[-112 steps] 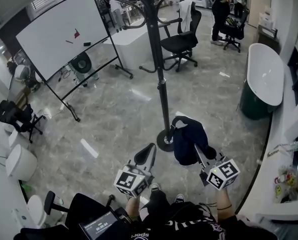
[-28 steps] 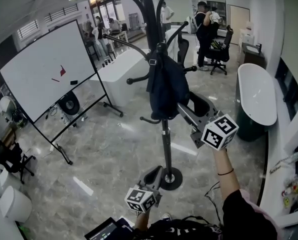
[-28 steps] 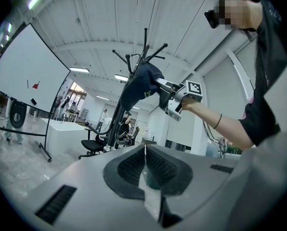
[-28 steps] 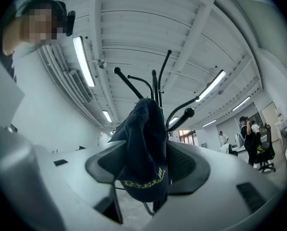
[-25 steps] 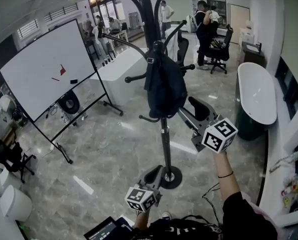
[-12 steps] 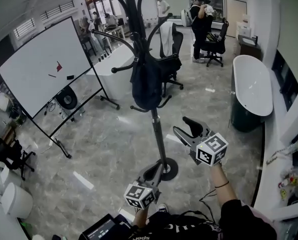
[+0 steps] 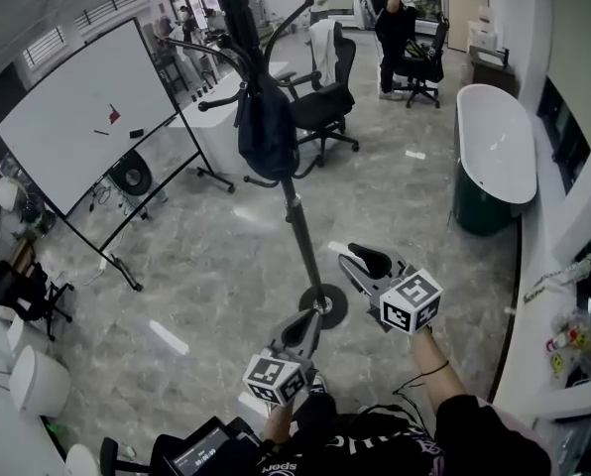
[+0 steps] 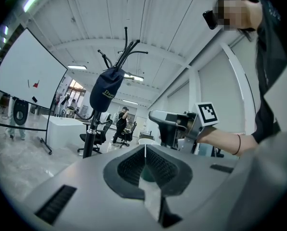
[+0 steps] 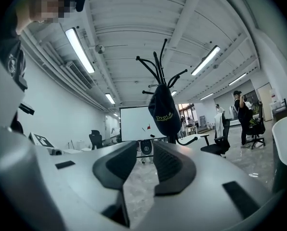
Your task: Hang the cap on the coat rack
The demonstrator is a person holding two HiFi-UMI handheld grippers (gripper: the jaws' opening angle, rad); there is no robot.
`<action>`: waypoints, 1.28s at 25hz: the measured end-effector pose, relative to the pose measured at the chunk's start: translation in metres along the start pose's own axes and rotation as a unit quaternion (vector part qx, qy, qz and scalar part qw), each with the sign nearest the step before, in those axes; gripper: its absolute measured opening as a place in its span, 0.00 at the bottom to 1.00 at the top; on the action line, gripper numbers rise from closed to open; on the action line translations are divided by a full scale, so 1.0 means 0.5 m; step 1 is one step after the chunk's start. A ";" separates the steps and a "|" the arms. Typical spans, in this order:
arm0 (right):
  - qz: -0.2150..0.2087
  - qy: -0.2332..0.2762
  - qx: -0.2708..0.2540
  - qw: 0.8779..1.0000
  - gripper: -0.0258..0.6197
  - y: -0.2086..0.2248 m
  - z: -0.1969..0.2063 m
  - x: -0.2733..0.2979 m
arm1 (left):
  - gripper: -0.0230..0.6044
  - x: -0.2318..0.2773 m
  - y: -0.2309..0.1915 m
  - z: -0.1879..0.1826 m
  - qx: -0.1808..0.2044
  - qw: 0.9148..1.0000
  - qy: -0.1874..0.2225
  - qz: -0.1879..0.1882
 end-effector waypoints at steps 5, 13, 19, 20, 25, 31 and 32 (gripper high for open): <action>-0.024 -0.027 0.018 0.999 0.13 -0.051 0.056 -0.071 | 0.05 -0.062 0.072 0.054 -0.010 0.999 -0.022 -0.033; -0.040 -0.073 0.037 0.996 0.09 -0.111 0.139 -0.137 | 0.05 -0.136 0.140 0.094 -0.017 0.997 -0.045 -0.068; -0.030 -0.092 0.059 0.994 0.09 -0.163 0.169 -0.172 | 0.05 -0.186 0.150 0.089 -0.015 0.996 -0.042 -0.076; -0.029 -0.094 0.064 0.993 0.09 -0.175 0.174 -0.177 | 0.05 -0.195 0.148 0.090 -0.016 0.996 -0.041 -0.074; -0.025 -0.107 0.076 0.991 0.09 -0.259 0.206 -0.196 | 0.05 -0.258 0.131 0.095 0.003 0.997 -0.026 -0.072; -0.033 -0.109 0.090 0.989 0.09 -0.415 0.220 -0.200 | 0.05 -0.401 0.139 0.071 0.023 0.997 -0.017 -0.075; -0.032 -0.109 0.091 0.989 0.09 -0.448 0.222 -0.198 | 0.05 -0.432 0.135 0.068 0.025 0.997 -0.016 -0.076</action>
Point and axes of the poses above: the fingertips, and each gripper's own axes: x forward along the fingers, y to its right, z out of its underside, the point moved 10 cm from there along -x, backward along the fingers, and after that the axes turned 5 degrees about z, right-handed, at the moved point
